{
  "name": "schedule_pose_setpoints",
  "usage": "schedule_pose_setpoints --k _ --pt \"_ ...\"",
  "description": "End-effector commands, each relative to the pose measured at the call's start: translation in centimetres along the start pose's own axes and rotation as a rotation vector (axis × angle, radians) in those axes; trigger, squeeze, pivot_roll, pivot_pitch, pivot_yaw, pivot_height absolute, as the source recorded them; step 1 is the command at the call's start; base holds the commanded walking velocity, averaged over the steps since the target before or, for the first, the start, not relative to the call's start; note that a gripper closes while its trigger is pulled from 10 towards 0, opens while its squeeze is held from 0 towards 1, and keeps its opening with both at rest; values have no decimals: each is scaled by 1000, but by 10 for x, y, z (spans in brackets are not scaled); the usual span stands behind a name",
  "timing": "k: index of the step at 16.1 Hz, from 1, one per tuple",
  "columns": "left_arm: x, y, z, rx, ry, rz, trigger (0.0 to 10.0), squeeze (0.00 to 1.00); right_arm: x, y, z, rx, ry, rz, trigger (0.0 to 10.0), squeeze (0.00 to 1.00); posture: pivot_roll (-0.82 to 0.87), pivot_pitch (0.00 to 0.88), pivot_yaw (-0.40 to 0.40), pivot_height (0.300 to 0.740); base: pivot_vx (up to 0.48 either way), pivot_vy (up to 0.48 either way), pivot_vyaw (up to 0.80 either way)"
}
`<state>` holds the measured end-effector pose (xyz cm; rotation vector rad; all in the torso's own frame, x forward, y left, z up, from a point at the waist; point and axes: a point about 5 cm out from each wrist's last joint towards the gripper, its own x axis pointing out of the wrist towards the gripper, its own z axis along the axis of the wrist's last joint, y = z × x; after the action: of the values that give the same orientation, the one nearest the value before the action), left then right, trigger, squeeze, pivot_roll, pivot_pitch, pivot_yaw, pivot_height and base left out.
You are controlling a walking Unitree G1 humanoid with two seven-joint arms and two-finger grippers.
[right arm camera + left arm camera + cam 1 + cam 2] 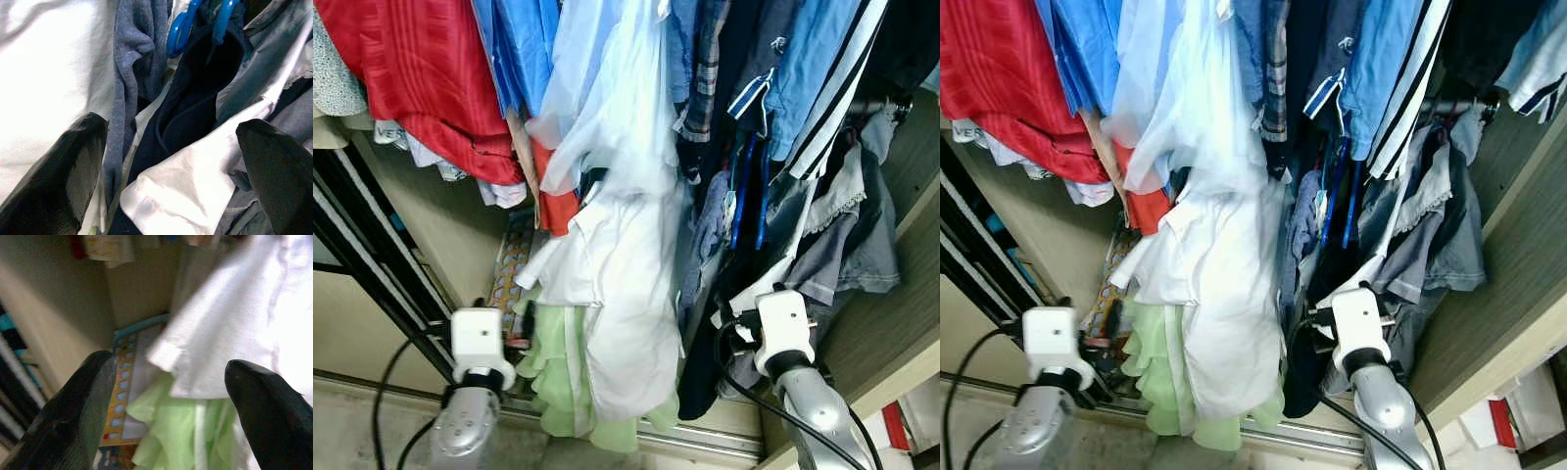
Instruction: Clean up the room
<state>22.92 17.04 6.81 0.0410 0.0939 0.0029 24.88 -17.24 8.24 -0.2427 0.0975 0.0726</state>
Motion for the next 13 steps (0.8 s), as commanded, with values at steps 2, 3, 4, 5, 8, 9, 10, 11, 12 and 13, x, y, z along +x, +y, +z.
schedule_pose_setpoints --k 2,3,4,5,8,9,10,11,12,13 --pt "0 -1 -3 16 23 -17 10000 0 -1 0 8 -21 -38 -8 10000 0 -190 0 75 740 0 0 0" --pt "0 -2 -2 6 19 -33 10000 0 -1 1 9 -30 -42 -7 10000 0 -193 0 80 740 0 0 800" --pt "1 -2 -2 5 18 -44 10000 0 -1 1 9 -23 -41 -11 10000 0 -193 0 84 740 0 0 800" --pt "2 -1 0 10 5 -61 10000 0 1 1 9 -20 -41 -18 10000 0 -195 0 90 740 0 0 800" --pt "6 1 4 -1 -4 -65 10000 0 3 -3 10 -21 -44 -42 10000 0 -197 0 101 740 0 0 800" --pt "8 1 5 5 -9 -67 10000 0 4 -2 10 -20 -45 -41 10000 0 -198 0 103 740 0 0 800" --pt "8 0 6 8 -13 -69 10000 0 4 -2 11 -23 -47 -37 10000 0 -197 0 102 740 0 0 800" --pt "8 -1 6 11 -16 -57 10000 0 5 0 11 -27 -51 -31 10000 0 -196 0 101 740 0 0 800" --pt "9 -1 6 11 -15 -50 10000 0 6 0 12 -28 -53 -27 10000 0 -197 0 99 740 0 0 800" --pt "9 0 6 16 -18 -45 10000 0 7 1 12 -30 -54 -24 10000 0 -198 0 98 740 0 0 800"
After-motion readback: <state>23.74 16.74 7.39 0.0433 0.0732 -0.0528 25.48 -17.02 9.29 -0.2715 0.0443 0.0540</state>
